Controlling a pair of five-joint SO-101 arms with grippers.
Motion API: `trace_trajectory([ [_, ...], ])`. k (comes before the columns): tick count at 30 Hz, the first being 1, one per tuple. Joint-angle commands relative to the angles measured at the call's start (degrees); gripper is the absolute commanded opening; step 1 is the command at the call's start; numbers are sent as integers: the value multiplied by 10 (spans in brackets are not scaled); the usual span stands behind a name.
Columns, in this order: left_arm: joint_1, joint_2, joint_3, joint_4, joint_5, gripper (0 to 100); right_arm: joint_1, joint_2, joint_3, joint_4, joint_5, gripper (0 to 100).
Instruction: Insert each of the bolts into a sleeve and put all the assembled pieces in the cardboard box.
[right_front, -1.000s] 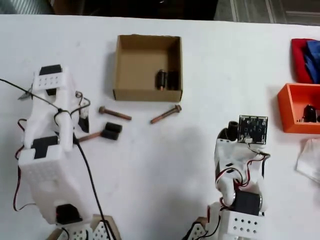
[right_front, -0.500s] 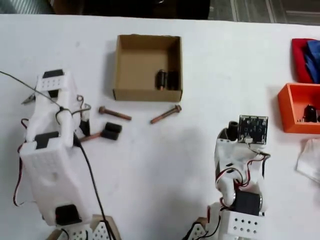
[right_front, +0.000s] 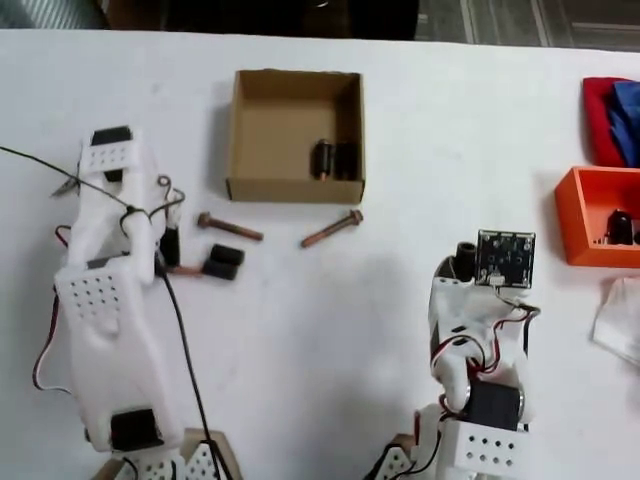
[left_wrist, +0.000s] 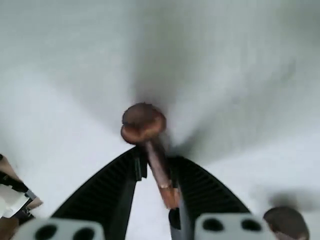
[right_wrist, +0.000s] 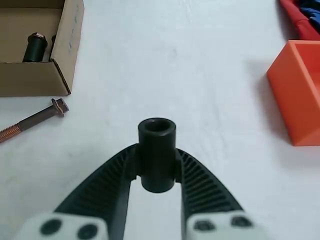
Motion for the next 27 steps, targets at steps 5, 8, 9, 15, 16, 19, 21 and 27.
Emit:
trace_trajectory([
  [5,-2,9,-137,15,-122,133,3,-12,-2,0,-4,23],
  [8,-2,7,-144,17,-185,133,3,-12,-2,0,-4,23],
  [9,-2,3,-141,17,-200,134,3,-12,-2,0,-4,23],
  [15,1,-56,-107,17,-310,135,3,-12,-2,0,-4,23],
  [16,1,-69,-101,17,-330,135,3,-12,-2,0,-4,23],
  [19,-2,-105,-82,17,-367,136,3,-12,-2,0,-4,23],
  [21,-3,-127,-71,17,-381,136,3,-12,-2,0,-4,23],
  [27,0,-207,-21,17,-428,132,3,-12,-2,0,-4,23],
])
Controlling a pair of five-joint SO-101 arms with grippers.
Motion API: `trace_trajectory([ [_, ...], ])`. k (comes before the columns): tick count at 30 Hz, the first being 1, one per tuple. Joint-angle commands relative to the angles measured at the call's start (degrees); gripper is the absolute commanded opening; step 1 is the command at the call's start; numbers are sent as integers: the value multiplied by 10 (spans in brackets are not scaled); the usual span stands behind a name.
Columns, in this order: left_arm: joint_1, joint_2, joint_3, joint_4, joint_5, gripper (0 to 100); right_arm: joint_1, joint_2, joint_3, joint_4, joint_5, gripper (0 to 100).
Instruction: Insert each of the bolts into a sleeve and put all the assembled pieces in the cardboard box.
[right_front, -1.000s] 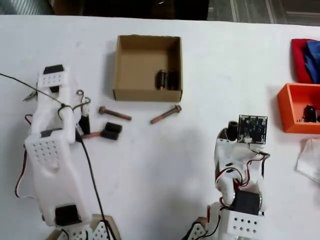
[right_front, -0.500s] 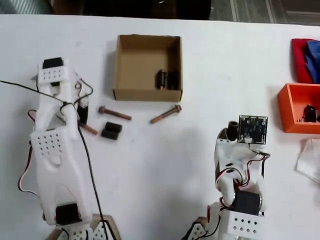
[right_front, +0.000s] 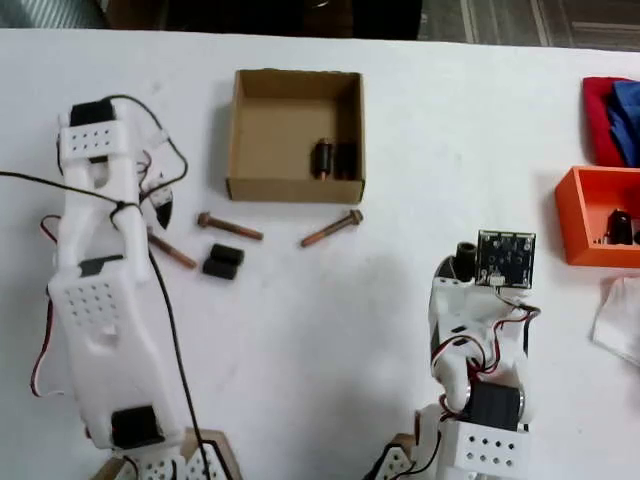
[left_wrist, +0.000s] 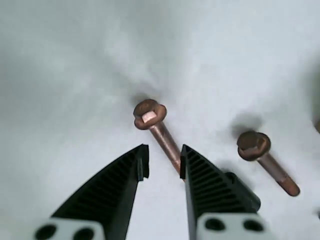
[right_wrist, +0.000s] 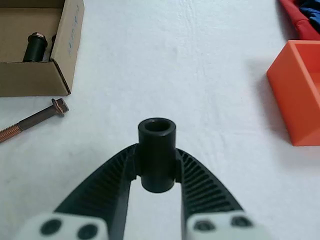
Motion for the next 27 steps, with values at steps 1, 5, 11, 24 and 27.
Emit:
trace_trajectory([
  [1,2,-93,29,9,-33,132,3,-12,-2,0,-4,23],
  [5,-4,-200,116,10,-84,135,3,-12,-2,0,-4,23],
  [11,3,-309,318,-19,-198,135,3,-12,-2,0,-4,23],
  [24,-4,-239,392,-231,-119,164,3,-12,-2,0,-4,23],
  [27,-4,-223,380,-247,-118,167,3,-12,-2,0,-4,23],
])
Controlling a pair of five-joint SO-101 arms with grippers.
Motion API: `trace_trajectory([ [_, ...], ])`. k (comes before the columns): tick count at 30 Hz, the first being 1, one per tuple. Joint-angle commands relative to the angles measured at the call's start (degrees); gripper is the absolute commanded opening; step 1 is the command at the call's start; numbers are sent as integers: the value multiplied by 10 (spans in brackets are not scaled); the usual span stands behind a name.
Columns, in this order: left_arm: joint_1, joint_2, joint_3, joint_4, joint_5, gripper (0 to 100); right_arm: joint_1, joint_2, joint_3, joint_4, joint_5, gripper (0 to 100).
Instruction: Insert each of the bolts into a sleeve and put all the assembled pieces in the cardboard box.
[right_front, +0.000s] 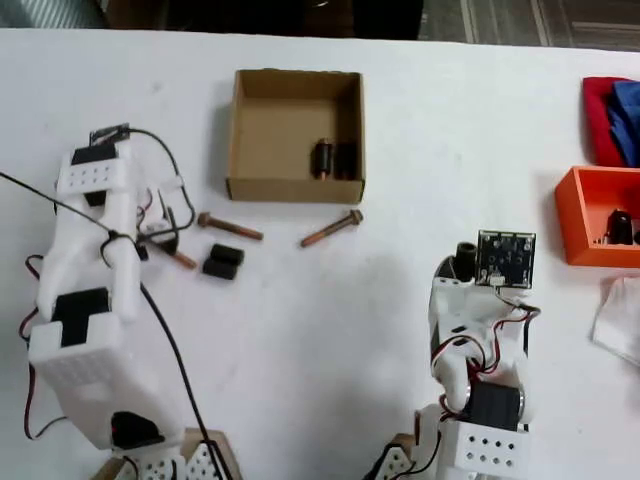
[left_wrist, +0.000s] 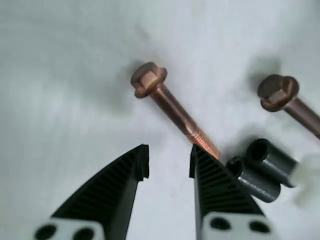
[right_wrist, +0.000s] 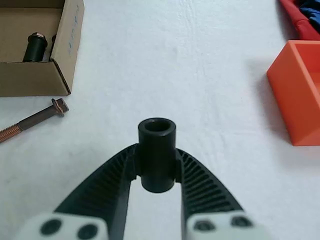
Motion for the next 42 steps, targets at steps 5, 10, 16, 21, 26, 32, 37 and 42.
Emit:
trace_trajectory([
  [5,-19,35,-26,-76,69,165,3,-12,-2,0,-4,23],
  [10,-25,69,-28,-94,113,166,3,-12,-2,0,-4,23],
  [16,-27,86,-29,-96,114,165,3,-12,-2,0,-4,23],
  [21,-25,85,-29,-91,111,165,3,-12,-2,0,-4,23],
  [26,-31,91,-25,-135,115,116,3,-12,-2,0,-4,23],
  [32,-32,91,-26,-164,136,52,3,-12,-2,0,-4,23],
  [37,-29,92,-26,-160,223,203,3,-12,-2,0,-4,23],
  [42,-28,92,-26,-160,235,237,3,-12,-2,0,-4,23],
])
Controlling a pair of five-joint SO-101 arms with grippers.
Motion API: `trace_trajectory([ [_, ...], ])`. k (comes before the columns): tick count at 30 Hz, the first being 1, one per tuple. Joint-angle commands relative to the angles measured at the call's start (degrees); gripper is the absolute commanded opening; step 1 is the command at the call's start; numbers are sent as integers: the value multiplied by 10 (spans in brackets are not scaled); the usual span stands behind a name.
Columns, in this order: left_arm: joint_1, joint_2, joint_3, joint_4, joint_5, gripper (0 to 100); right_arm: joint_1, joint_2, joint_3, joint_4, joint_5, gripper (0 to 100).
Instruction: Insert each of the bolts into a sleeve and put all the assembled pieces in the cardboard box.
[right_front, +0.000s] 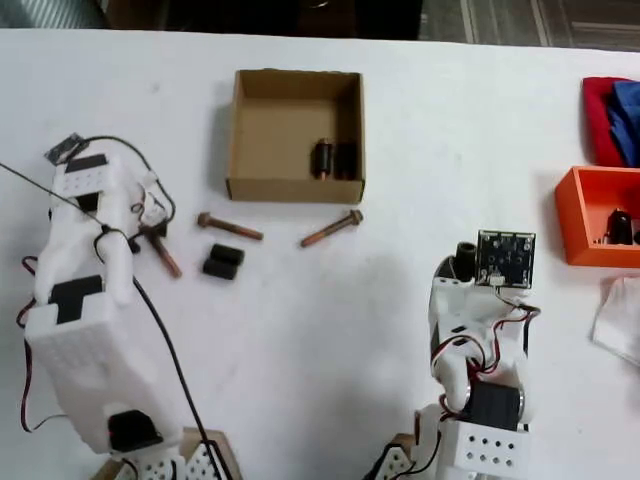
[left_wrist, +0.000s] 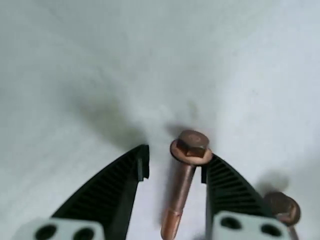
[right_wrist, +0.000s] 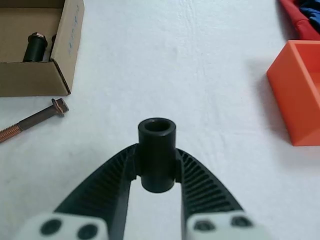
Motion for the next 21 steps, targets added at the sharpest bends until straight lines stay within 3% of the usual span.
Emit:
trace_trajectory([
  [1,1,4,-12,-24,9,222,3,-12,-2,0,-4,23],
  [7,1,30,-26,-11,9,15,3,-12,-2,0,-4,23],
  [15,11,25,-47,27,9,24,3,-13,-2,0,-4,23],
  [21,91,-44,-183,246,8,24,3,-13,-2,1,-4,23],
])
